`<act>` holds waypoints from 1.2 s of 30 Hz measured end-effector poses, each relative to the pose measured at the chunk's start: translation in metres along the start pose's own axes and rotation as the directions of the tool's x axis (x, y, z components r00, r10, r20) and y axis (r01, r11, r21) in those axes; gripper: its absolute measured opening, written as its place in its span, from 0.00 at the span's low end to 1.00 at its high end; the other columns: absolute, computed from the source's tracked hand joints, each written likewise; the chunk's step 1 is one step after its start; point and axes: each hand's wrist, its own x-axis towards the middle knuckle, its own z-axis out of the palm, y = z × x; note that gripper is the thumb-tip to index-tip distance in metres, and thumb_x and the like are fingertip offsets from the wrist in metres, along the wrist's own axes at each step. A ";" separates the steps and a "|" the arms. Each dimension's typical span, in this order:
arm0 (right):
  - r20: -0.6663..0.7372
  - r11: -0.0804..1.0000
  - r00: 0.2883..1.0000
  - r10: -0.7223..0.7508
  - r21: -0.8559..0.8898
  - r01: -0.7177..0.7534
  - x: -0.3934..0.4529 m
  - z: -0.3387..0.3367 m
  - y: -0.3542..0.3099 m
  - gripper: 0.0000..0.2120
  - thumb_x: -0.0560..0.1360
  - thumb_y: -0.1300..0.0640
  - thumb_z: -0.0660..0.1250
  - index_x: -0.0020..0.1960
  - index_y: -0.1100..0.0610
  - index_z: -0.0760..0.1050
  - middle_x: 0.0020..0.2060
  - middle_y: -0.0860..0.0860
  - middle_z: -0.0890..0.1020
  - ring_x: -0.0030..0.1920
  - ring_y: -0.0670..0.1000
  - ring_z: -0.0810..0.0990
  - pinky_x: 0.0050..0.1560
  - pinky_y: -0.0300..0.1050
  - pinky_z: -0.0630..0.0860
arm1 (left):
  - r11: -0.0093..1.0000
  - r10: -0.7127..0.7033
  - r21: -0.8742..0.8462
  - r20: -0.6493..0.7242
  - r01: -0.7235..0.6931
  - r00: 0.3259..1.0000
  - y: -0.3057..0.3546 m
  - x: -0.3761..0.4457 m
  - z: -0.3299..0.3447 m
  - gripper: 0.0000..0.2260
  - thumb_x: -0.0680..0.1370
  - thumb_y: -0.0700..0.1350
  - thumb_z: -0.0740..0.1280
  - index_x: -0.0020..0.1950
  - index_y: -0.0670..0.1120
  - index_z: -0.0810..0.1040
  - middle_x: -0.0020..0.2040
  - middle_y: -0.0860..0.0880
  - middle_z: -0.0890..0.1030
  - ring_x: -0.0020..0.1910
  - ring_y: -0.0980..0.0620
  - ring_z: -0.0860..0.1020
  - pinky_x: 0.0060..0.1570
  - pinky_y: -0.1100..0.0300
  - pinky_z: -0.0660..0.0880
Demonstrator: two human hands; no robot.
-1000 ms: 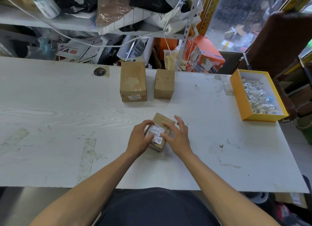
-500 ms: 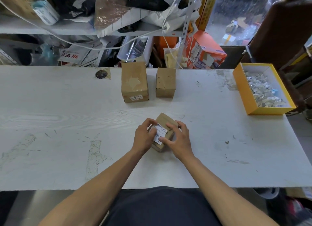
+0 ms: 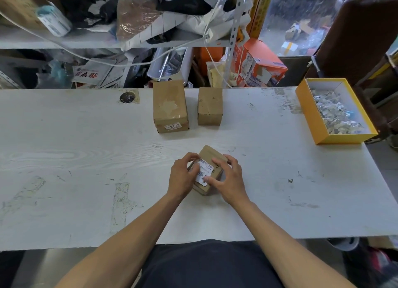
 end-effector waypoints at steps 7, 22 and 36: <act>0.003 1.000 1.000 -0.001 0.009 0.001 0.001 0.000 0.001 0.29 0.66 0.47 0.78 0.65 0.43 0.74 0.69 0.43 0.64 0.67 0.48 0.62 0.65 0.42 0.64 | 1.000 0.022 -0.006 -0.018 -0.022 1.000 -0.006 -0.005 0.004 0.12 0.76 0.47 0.64 0.58 0.54 0.79 0.49 0.56 0.82 0.47 0.54 0.80 0.46 0.51 0.79; 0.005 1.000 1.000 0.006 -0.007 -0.006 0.001 0.001 0.002 0.28 0.66 0.46 0.78 0.65 0.42 0.74 0.69 0.43 0.64 0.67 0.49 0.62 0.66 0.45 0.65 | 0.998 0.055 0.029 -0.040 -0.053 0.998 -0.002 -0.002 0.004 0.09 0.76 0.44 0.65 0.53 0.52 0.80 0.43 0.58 0.79 0.45 0.53 0.77 0.42 0.58 0.74; -0.003 1.000 1.000 0.001 -0.008 -0.001 0.001 0.001 0.001 0.28 0.66 0.45 0.78 0.64 0.42 0.75 0.69 0.43 0.64 0.67 0.48 0.63 0.65 0.43 0.65 | 0.996 0.069 0.052 -0.019 -0.068 0.997 0.000 -0.001 0.005 0.04 0.75 0.39 0.66 0.44 0.47 0.78 0.39 0.52 0.80 0.39 0.55 0.76 0.37 0.56 0.73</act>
